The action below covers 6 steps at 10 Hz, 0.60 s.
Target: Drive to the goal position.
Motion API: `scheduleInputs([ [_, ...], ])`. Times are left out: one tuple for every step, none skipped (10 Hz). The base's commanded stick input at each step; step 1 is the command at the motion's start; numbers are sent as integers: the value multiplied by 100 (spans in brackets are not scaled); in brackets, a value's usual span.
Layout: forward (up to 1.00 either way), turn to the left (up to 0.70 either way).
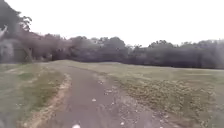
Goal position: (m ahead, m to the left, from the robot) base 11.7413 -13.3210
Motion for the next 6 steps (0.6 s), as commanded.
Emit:
scheduleInputs([
  [60, 15],
  [60, 15],
  [60, 15],
  [60, 15],
  [60, 15],
  [60, 15],
])
